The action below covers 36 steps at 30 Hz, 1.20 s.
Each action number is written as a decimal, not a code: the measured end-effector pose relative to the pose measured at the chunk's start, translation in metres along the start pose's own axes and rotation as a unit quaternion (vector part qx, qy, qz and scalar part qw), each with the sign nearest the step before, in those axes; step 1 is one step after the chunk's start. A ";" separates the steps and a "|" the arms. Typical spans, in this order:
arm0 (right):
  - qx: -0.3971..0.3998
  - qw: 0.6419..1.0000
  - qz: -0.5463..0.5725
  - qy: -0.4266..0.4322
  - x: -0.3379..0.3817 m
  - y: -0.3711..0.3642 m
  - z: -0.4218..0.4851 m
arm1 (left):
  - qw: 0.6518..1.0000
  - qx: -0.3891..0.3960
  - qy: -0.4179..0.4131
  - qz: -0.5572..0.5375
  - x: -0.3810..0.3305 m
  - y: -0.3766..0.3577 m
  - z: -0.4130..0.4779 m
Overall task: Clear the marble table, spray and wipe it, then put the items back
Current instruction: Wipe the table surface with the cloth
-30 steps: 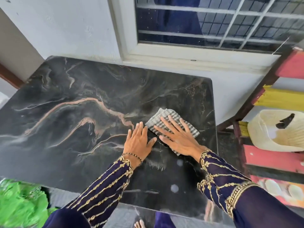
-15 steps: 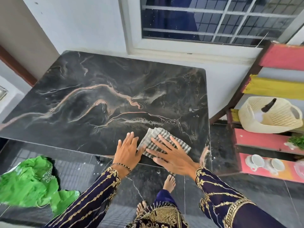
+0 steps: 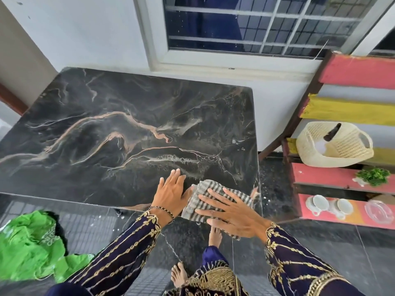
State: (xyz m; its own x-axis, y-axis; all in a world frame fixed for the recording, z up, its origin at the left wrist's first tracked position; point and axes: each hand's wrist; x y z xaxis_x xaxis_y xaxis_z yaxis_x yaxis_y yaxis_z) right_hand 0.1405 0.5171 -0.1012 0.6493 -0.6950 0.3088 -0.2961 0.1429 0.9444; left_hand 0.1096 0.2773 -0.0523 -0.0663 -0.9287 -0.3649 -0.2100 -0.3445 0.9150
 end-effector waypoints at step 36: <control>-0.051 0.994 -0.021 -0.098 -0.384 0.145 0.275 | 0.966 0.144 0.086 0.197 -0.093 0.006 0.353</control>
State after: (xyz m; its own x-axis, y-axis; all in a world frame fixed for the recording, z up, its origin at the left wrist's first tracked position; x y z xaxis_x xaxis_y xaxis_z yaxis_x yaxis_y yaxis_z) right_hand -0.3439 0.6110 -0.1140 0.5078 -0.8244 0.2500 -0.1932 0.1738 0.9656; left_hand -0.2304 0.4097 -0.0734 -0.0397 -0.9975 0.0590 -0.4664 0.0707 0.8818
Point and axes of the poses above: each hand's wrist, its own z-axis towards the middle knuckle, its own y-axis out of the back of the hand, x = y × z, and after that the axes turned 7 degrees about -x, right-handed
